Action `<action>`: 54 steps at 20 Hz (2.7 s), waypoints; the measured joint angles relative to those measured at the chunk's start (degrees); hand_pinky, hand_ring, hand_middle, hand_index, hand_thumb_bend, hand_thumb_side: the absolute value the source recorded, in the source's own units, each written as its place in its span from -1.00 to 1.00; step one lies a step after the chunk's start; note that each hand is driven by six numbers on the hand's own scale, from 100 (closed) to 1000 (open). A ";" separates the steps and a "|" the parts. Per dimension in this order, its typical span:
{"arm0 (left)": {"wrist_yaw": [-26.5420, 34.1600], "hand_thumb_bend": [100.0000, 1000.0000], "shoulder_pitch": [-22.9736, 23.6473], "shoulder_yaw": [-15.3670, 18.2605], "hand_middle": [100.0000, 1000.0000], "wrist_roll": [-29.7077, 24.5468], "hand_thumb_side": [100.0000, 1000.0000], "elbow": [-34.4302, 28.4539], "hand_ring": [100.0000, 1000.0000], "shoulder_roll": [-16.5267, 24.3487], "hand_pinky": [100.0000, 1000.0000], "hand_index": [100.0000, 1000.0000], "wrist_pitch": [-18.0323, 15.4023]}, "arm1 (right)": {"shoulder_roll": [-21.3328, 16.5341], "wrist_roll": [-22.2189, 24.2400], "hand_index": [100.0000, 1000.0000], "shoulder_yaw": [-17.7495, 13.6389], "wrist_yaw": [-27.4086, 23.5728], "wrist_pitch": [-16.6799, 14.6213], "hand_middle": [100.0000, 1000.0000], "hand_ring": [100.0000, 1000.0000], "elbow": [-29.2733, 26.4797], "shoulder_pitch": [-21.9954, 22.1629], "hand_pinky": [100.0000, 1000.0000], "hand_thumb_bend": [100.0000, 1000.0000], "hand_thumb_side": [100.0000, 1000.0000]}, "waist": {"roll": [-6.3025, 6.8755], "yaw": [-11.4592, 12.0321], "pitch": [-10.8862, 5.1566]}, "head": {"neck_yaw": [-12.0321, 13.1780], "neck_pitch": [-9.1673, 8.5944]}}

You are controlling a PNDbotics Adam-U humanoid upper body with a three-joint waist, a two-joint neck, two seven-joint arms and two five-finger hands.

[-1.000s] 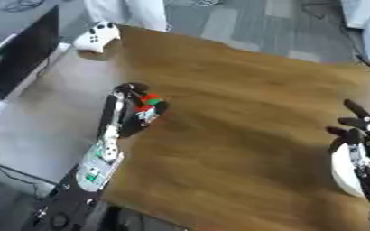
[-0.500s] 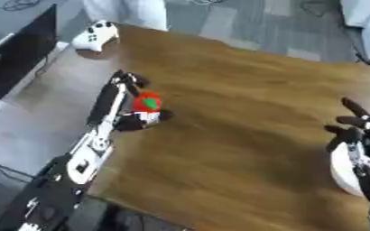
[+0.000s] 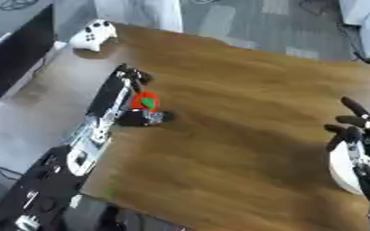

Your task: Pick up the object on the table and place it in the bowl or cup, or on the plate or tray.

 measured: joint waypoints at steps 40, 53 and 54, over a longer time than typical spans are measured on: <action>-7.14 -0.78 -5.49 -3.38 -1.00 0.87 -1.00 8.81 -1.00 2.02 0.13 -0.82 4.12 | -0.12 0.49 0.43 0.33 -0.47 0.01 0.92 -0.33 0.00 -0.52 0.57 -1.00 -0.24 | -0.65 -1.70 1.20 | 0.03 -0.25; -8.86 -0.61 -11.03 -10.79 -1.00 -13.96 -1.00 -14.06 -1.00 6.39 0.23 -0.77 3.52 | -0.99 -0.60 0.44 -0.29 -0.75 0.23 0.92 -0.32 0.04 -0.48 0.56 -1.00 -0.30 | 0.49 -3.80 0.11 | 0.08 -0.17; -8.39 -0.59 -11.56 -11.29 -1.00 -14.75 -1.00 -14.77 -1.00 6.37 0.25 -0.76 3.43 | -1.01 -0.85 0.44 -0.49 -0.75 0.22 0.92 -0.32 0.06 -0.48 0.56 -1.00 -0.30 | 0.52 -4.12 0.04 | 0.09 -0.18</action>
